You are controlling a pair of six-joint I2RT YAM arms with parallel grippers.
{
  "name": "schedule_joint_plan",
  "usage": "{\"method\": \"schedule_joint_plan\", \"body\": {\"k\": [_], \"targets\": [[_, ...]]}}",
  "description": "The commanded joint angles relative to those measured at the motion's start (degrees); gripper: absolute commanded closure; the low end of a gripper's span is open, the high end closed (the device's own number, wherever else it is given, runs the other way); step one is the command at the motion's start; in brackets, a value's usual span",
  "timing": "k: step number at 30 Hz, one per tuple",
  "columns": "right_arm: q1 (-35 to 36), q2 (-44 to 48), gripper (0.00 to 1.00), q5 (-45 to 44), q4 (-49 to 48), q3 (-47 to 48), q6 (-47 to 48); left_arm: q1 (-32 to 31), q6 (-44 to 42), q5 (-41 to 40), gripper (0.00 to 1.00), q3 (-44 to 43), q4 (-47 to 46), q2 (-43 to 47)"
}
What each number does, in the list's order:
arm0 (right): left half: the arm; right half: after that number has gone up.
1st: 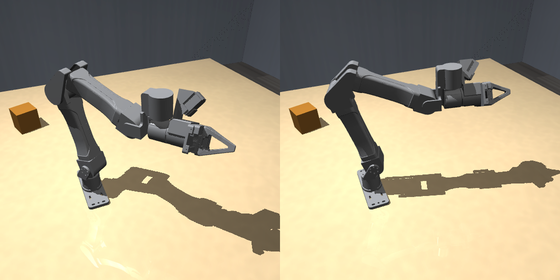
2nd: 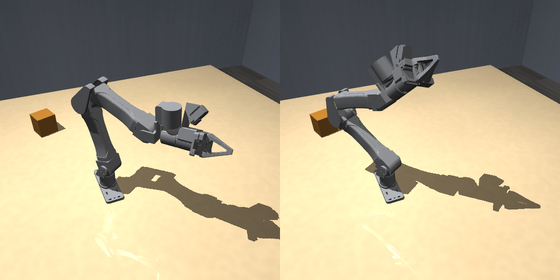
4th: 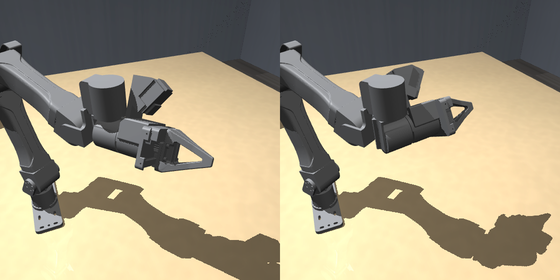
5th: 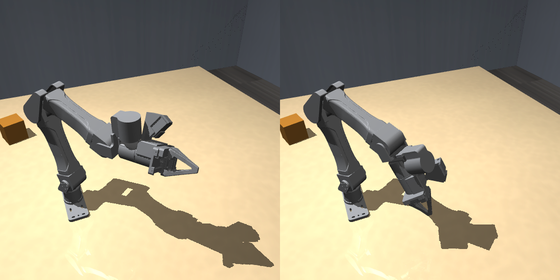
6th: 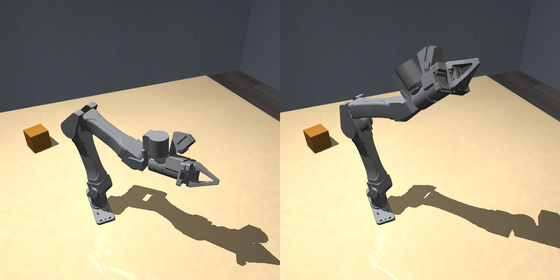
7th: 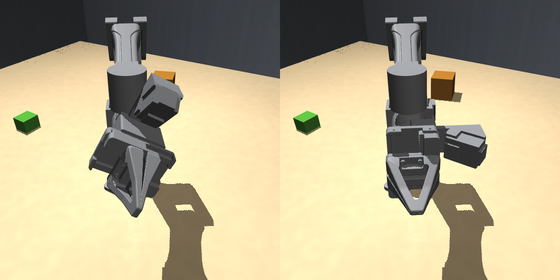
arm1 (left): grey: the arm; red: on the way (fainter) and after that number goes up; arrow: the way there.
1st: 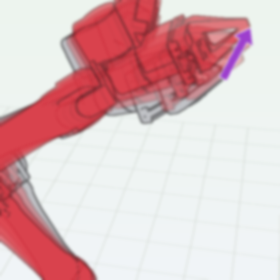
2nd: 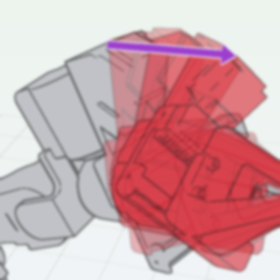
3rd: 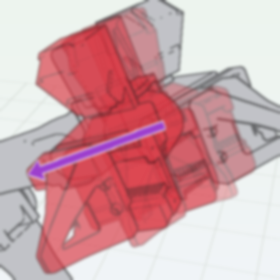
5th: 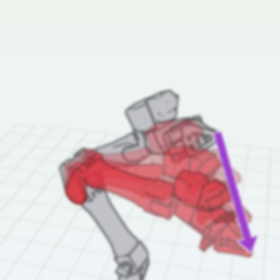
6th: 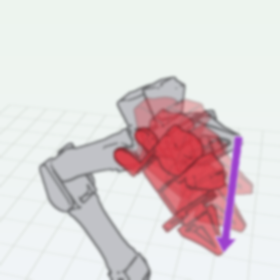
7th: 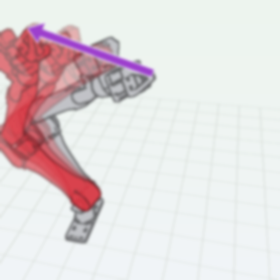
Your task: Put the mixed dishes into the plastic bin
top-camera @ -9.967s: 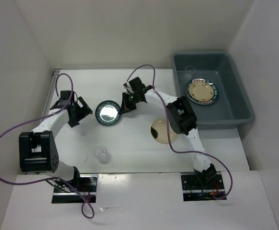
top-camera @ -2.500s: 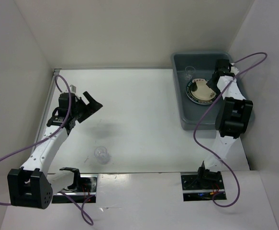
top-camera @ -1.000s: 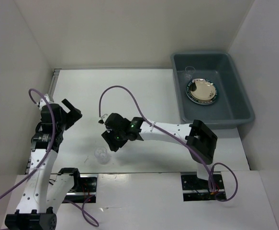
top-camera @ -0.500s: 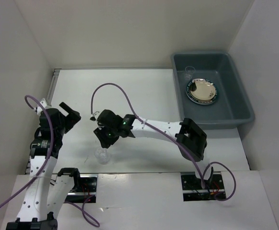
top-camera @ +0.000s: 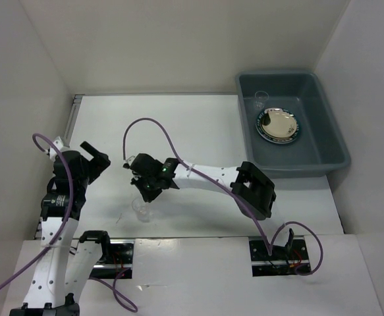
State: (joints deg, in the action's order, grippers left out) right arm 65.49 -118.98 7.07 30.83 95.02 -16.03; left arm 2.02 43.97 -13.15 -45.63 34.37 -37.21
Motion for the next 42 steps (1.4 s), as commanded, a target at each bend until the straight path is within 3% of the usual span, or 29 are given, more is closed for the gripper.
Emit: {"method": "schedule_joint_plan", "body": {"k": [1,5,11,16,23,33,42], "targets": [[0.3,6.3,0.99,-9.9,2.0,4.5,0.0,-0.2,0.9,-1.0,0.00,0.1,-1.0,1.4],[-5.8,10.7,0.99,-20.2,6.9,11.5,-1.3,-0.7,0.9,-1.0,0.00,0.1,-1.0,2.1],[-26.6,18.3,0.99,-37.0,5.5,14.2,-6.5,-1.2,0.9,-1.0,0.00,0.6,-1.5,3.8],[-46.4,20.2,0.99,-42.1,10.7,13.5,-10.2,-1.8,0.9,-1.0,0.00,1.1,-2.0,4.3],[-62.6,27.3,0.99,-41.8,12.5,-1.1,-14.6,-3.7,0.9,-1.0,0.00,1.2,-2.0,4.3],[-63.4,30.1,0.99,-37.8,10.8,-19.6,-17.9,-5.9,1.5,-2.8,0.00,1.7,-2.0,4.9],[-63.4,26.6,0.99,-30.0,5.3,-24.6,-18.4,-6.9,1.5,-3.3,0.00,1.7,-2.0,5.4]]}}
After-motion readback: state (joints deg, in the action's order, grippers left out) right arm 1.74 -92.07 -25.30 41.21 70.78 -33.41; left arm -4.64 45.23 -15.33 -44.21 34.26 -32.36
